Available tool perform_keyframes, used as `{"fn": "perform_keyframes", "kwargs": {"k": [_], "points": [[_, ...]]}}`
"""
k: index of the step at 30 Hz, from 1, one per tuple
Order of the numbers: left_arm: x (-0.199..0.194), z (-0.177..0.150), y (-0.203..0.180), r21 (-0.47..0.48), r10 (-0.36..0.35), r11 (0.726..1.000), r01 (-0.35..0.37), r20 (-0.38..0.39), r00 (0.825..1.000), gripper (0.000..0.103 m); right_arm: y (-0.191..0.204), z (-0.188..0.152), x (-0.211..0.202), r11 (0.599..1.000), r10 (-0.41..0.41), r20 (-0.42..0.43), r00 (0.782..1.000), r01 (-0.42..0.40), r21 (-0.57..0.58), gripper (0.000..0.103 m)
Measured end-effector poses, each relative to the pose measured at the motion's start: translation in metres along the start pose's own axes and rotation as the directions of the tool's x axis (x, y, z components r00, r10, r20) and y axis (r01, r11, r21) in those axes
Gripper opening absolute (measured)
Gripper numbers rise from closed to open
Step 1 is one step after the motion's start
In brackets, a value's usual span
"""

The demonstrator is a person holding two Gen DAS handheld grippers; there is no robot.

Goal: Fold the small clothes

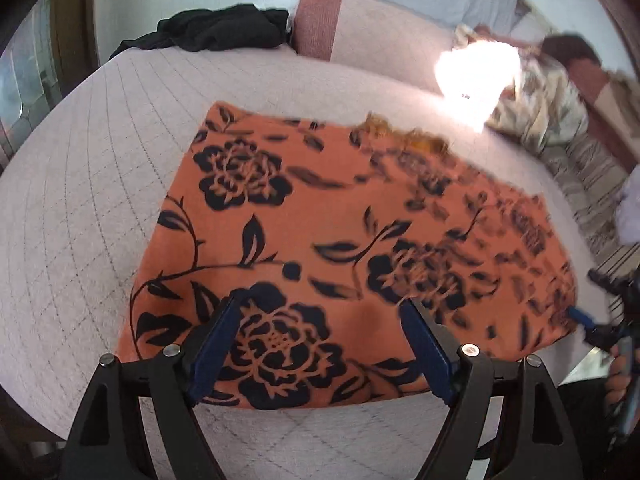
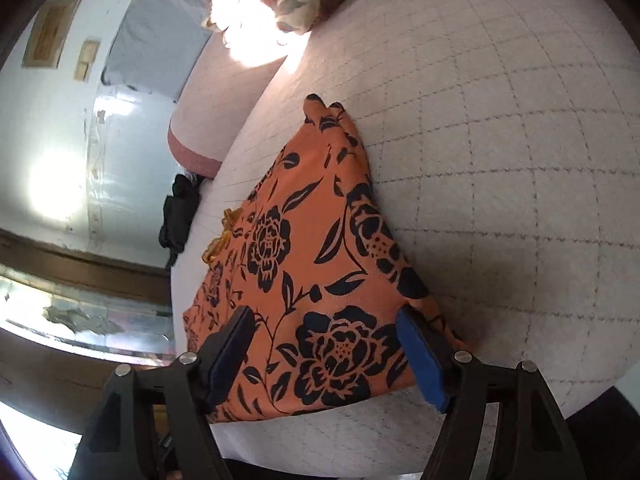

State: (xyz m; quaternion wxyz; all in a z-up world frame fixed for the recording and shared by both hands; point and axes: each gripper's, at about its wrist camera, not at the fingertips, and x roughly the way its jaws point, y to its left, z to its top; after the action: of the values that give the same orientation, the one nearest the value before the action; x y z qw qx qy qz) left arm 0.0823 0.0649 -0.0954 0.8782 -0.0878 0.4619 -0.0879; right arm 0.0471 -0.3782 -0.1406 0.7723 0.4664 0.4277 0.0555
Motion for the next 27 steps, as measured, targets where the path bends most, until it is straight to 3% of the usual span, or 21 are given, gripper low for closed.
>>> {"fn": "perform_keyframes", "kwargs": {"k": [3, 6, 8, 10, 11, 13, 15, 17, 20, 22, 25, 27], "points": [[-0.006, 0.008, 0.002, 0.009, 0.011, 1.0, -0.012, 0.075, 0.997, 0.084, 0.035, -0.001, -0.011, 0.988, -0.059, 0.063, 0.996, 0.068, -0.142, 0.079], [0.022, 0.004, 0.009, 0.005, 0.045, 0.999, -0.045, -0.022, 0.999, 0.084, 0.066, 0.005, 0.001, 0.972, -0.013, 0.03, 0.999, 0.019, -0.233, 0.079], [0.022, 0.002, 0.006, 0.03, 0.063, 0.998, -0.064, 0.022, 0.998, 0.084, 0.073, 0.015, 0.019, 0.966, -0.011, 0.004, 1.0, 0.011, -0.258, 0.079], [0.021, 0.005, 0.003, 0.053, 0.068, 0.996, -0.069, 0.011, 0.998, 0.086, 0.061, 0.026, 0.043, 0.97, -0.057, -0.02, 0.998, 0.051, -0.238, 0.079], [0.021, 0.005, 0.003, 0.056, 0.067, 0.996, -0.068, 0.016, 0.998, 0.086, 0.043, 0.035, 0.053, 0.983, -0.078, -0.024, 0.997, 0.073, -0.167, 0.078], [0.021, 0.006, 0.006, 0.047, 0.057, 0.997, -0.058, 0.023, 0.998, 0.086, 0.036, 0.042, 0.048, 0.996, -0.027, 0.014, 1.0, 0.028, -0.086, 0.078], [0.021, 0.003, 0.007, 0.045, 0.058, 0.997, -0.06, 0.03, 0.998, 0.086, 0.051, 0.047, 0.044, 0.993, -0.045, 0.025, 0.999, 0.047, -0.109, 0.08], [0.022, 0.003, 0.005, 0.059, 0.07, 0.996, -0.072, 0.035, 0.997, 0.087, 0.067, 0.054, 0.047, 0.989, -0.009, 0.01, 1.0, 0.01, -0.15, 0.08], [0.026, 0.004, 0.001, 0.075, 0.081, 0.994, -0.084, 0.034, 0.996, 0.089, 0.082, 0.074, 0.071, 0.98, -0.01, -0.025, 1.0, 0.005, -0.199, 0.081], [0.027, 0.005, 0.0, 0.074, 0.083, 0.994, -0.085, 0.034, 0.996, 0.089, 0.066, 0.094, 0.097, 0.99, -0.052, -0.068, 0.996, 0.042, -0.133, 0.081], [0.026, 0.005, 0.001, 0.069, 0.074, 0.995, -0.076, 0.033, 0.997, 0.089, 0.056, 0.113, 0.096, 0.998, -0.046, -0.001, 0.999, 0.046, -0.03, 0.081], [0.025, 0.005, 0.002, 0.064, 0.069, 0.995, -0.071, 0.032, 0.997, 0.089, 0.072, 0.115, 0.095, 0.996, -0.045, -0.014, 0.999, 0.044, -0.083, 0.081]]}}
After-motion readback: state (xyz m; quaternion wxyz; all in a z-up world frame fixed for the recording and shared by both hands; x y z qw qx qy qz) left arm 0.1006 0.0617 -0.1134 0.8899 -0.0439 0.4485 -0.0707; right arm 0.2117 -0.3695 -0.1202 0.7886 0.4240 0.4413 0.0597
